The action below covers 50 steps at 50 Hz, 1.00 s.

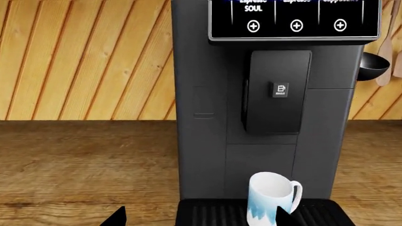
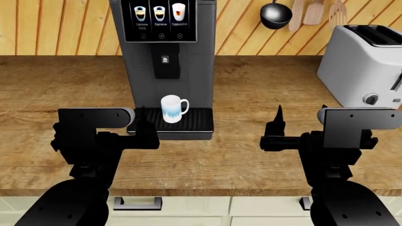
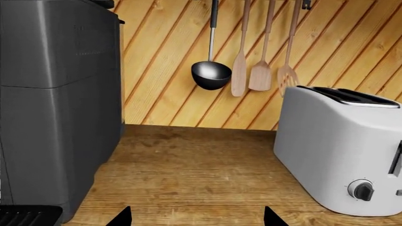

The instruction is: Press the button on the coffee machine to serve coffee.

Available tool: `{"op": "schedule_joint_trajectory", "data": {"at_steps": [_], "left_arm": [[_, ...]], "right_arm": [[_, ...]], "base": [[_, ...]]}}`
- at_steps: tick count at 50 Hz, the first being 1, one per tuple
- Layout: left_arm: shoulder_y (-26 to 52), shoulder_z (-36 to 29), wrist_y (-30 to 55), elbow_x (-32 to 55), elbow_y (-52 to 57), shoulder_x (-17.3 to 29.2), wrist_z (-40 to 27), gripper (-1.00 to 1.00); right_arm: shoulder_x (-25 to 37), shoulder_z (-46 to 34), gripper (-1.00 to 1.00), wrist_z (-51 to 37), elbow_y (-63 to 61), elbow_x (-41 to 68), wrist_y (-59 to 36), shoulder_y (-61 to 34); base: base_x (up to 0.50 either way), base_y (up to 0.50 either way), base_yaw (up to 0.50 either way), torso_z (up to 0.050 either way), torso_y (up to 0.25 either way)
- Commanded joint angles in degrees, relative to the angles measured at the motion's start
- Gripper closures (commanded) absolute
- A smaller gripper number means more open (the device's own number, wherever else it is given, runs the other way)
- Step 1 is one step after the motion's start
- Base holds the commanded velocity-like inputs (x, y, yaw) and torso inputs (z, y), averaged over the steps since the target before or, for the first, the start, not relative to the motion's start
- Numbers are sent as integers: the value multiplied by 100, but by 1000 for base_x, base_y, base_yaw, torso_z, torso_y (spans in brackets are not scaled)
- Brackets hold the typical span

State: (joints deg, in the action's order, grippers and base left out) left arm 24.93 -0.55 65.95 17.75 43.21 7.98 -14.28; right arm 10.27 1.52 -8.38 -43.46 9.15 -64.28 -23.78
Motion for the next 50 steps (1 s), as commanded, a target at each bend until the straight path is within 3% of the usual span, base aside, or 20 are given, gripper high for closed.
{"op": "schedule_joint_trajectory", "data": {"at_steps": [1, 16, 31, 32, 36, 38, 46, 50], "left_arm": [[78, 84, 248, 61, 168, 45, -22, -100], [108, 56, 398, 160, 328, 74, -97, -100], [776, 577, 2357, 891, 1640, -213, -186, -100], [822, 567, 2400, 1224, 1639, -152, -427, -100], [1263, 761, 2396, 4590, 978, 387, -3517, -100], [1474, 736, 2365, 6084, 741, 463, -4406, -100], [1866, 75, 2201, 7071, 285, 494, -5646, -100], [1904, -203, 2104, 7004, 237, 393, -5661, -100]], "right_arm": [[-30, 27, -100, 13, 29, -1, -8, 24], [-33, 35, -100, -48, 31, 46, -20, 60], [-37, 57, -100, -96, 29, 102, 27, 124], [-37, 60, -100, -101, 31, 103, 33, 131], [-52, 50, -100, -110, 98, 113, 110, 171], [-54, 44, -100, -112, 116, 122, 127, 169], [-58, 96, -100, -128, 146, 156, 219, 268], [-61, 93, -100, -141, 169, 169, 244, 284]], "base": [[500, 0, 0, 0, 0], [460, 0, 0, 0, 1], [0, 0, 0, 0, 0], [0, 0, 0, 0, 0], [0, 0, 0, 0, 0], [0, 0, 0, 0, 0], [0, 0, 0, 0, 0], [0, 0, 0, 0, 0]]}}
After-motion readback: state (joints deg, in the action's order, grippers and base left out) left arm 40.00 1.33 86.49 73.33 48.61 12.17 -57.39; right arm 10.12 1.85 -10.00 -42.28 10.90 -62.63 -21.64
